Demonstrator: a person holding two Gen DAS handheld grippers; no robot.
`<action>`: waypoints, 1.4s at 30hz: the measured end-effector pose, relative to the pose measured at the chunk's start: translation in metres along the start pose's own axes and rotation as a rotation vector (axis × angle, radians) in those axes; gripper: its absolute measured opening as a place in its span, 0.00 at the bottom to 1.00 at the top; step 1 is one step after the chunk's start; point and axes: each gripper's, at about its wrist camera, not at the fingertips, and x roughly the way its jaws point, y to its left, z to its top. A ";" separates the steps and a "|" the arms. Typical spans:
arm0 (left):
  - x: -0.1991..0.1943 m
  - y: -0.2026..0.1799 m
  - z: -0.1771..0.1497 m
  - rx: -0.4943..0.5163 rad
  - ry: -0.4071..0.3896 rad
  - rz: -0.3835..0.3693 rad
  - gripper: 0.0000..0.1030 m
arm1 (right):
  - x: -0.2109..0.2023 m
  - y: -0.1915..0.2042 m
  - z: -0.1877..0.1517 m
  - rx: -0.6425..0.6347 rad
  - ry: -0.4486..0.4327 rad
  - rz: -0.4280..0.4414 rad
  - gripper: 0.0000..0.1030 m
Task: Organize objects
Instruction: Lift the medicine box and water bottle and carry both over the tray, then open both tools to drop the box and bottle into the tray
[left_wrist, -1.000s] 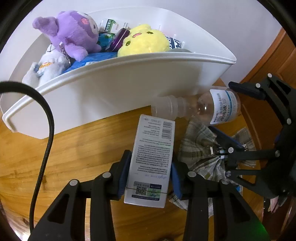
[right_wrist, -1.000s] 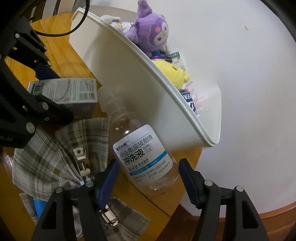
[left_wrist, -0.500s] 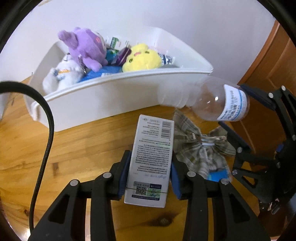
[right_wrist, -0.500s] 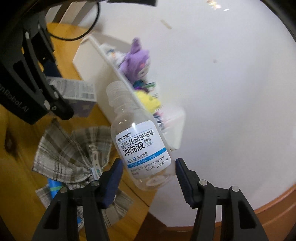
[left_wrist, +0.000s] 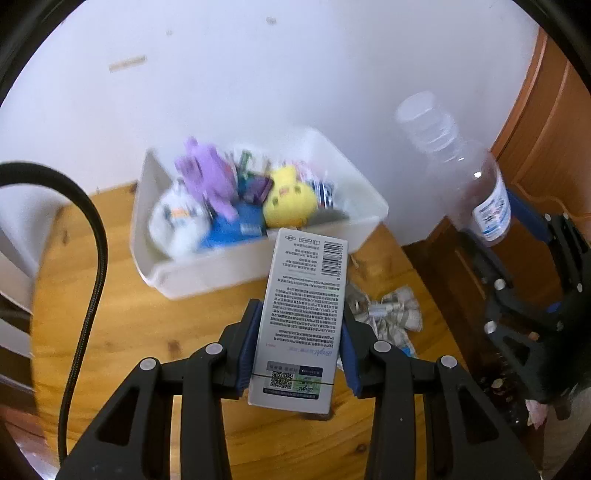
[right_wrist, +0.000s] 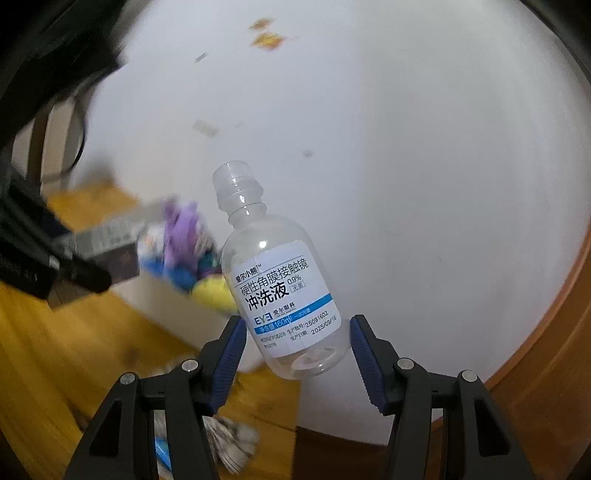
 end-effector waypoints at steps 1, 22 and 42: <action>-0.009 0.001 0.011 0.010 -0.013 0.009 0.41 | -0.004 -0.003 0.008 0.038 -0.001 0.009 0.57; 0.028 0.022 0.138 -0.036 -0.070 0.016 0.41 | 0.110 -0.059 0.084 0.549 0.207 0.259 0.58; 0.125 0.050 0.138 -0.049 0.067 0.171 0.53 | 0.189 -0.009 0.024 0.436 0.388 0.261 0.66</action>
